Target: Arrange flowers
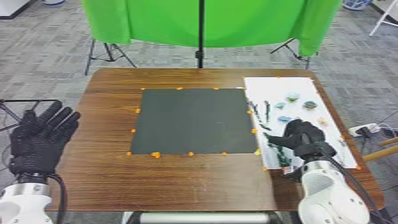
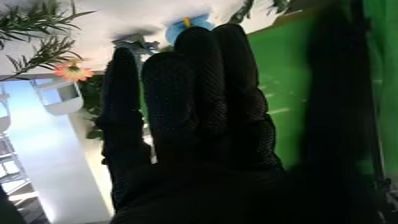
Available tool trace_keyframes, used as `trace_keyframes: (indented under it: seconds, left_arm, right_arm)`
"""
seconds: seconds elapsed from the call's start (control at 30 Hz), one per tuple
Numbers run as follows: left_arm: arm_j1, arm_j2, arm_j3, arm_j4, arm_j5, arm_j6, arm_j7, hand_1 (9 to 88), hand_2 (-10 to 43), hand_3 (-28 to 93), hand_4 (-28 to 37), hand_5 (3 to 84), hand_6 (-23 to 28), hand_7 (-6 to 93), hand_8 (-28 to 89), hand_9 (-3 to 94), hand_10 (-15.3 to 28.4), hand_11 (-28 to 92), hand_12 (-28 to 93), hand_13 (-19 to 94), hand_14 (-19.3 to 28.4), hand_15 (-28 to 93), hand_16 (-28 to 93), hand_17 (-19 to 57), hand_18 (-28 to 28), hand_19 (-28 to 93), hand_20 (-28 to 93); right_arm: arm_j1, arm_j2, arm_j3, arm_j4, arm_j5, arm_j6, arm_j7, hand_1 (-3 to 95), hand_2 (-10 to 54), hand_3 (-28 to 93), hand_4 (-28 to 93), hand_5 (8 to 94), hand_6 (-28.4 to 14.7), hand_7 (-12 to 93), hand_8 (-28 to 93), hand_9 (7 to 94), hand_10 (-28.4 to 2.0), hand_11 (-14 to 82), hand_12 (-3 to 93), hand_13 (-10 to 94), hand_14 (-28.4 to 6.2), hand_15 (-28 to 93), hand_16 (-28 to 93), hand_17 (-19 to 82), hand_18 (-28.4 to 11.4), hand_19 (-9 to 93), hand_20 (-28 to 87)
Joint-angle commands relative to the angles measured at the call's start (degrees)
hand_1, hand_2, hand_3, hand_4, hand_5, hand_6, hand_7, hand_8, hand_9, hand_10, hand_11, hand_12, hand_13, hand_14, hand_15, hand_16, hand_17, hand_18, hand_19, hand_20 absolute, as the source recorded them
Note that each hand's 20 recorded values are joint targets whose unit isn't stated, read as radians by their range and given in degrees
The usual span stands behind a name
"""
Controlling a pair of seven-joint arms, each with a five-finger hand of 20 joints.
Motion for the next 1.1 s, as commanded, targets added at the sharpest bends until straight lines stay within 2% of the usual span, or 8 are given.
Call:
trace_keyframes:
  seconds: [0.03,0.3,0.37,0.43,0.5,0.6,0.87,1.1]
  left_arm:
    - [0.56,-0.52,0.65,0.32,-0.60,0.44,-0.22,27.8,10.3,67,-28.3,46.1,9.4,7.1,-8,42.5,15.3,16,11,36,15.1,25,-2,-5.4,13.5,30,11]
    - [0.77,-0.65,0.65,0.45,-0.55,0.30,-0.26,27.7,10.3,67,-28.3,46.2,9.5,7.1,-8,42.5,15.4,16,11,36,15.1,25,-2,-5.4,13.5,30,11]
    - [0.85,-0.65,0.74,0.45,-0.63,0.19,-0.18,27.7,10.3,67,-28.3,46.1,9.5,7.1,-8,42.5,15.4,16,11,36,15.1,25,-2,-5.3,13.5,30,11]
    - [0.76,-0.64,0.77,0.49,-0.71,0.23,-0.15,27.6,10.3,67,-28.3,46.2,9.5,7.0,-8,42.6,15.4,16,11,36,15.1,25,-2,-5.3,13.4,30,11]
    - [0.79,-0.66,0.68,0.50,-0.91,0.20,-0.10,27.7,10.3,67,-28.3,46.2,9.5,7.0,-8,42.6,15.3,16,11,36,15.0,25,-2,-5.3,13.5,30,11]
    - [0.89,-0.63,0.44,0.48,-1.41,0.20,0.10,27.6,10.3,67,-28.3,46.2,9.6,7.0,-8,42.5,15.3,16,11,36,15.0,25,-2,-5.4,13.5,30,11]
    - [2.82,-0.23,-1.20,0.38,-6.02,-0.69,1.65,27.6,10.2,67,-28.3,46.2,9.5,7.0,-8,42.5,15.3,16,11,36,15.1,25,-2,-5.3,13.6,30,11]
    - [3.27,-0.15,-3.39,0.82,-8.51,-1.79,2.13,27.5,10.0,67,-28.3,45.9,9.4,6.8,-8,42.5,15.2,16,11,36,15.0,25,-2,-5.3,13.5,30,11]
  right_arm:
    - [1.60,-0.23,-0.81,1.85,-2.22,-5.32,1.32,34.5,-9.5,72,-28,59.4,-5.3,22,-13,59.9,-17.3,44.0,27.4,57,-13.7,74,29,24,-21.3,71,33]
    - [2.96,-0.22,-2.80,5.16,-3.56,-4.01,0.35,44.4,-9.5,68,-28,66.5,-2.4,28,-14,62.3,-15.9,49.0,29.3,59,-12.8,74,29,26,-21.4,71,34]
    - [3.13,-0.15,-3.15,5.39,-2.51,-2.91,0.23,49.2,-9.5,64,-28,67.5,-2.7,31,-4,63.4,-15.0,50.4,30.1,59,-12.5,74,29,27,-21.3,72,34]
    - [3.30,-0.10,-3.33,5.28,-1.31,-1.51,0.45,55.5,-9.5,57,-28,68.6,-2.9,36,1,65.9,-14.3,46.7,36.0,61,-12.1,73,30,27,-21.2,72,34]
    - [3.70,0.14,-3.60,4.39,1.29,-0.59,2.45,60.4,-9.5,59,-28,72.9,-2.1,40,3,74.8,-12.9,34.4,48.1,65,-11.6,71,30,28,-21.1,72,35]
    - [4.24,0.59,-3.05,2.37,5.56,-0.83,4.03,61.7,-9.5,61,-28,75.8,-1.9,39,5,78.5,-12.5,29.6,51.5,67,-11.3,71,31,29,-21.2,72,35]
    - [9.16,2.20,-4.50,-3.89,18.93,4.11,9.02,60.1,-9.5,66,-28,77.1,-2.2,37,9,80.2,-12.6,28.6,51.3,69,-11.6,71,31,29,-22.5,74,36]
    - [23.41,-2.97,-15.35,0.01,24.19,9.58,12.91,59.5,-9.5,68,-28,77.9,-2.7,36,11,80.0,-12.3,29.9,51.5,69,-12.3,72,31,29,-23.5,75,36]
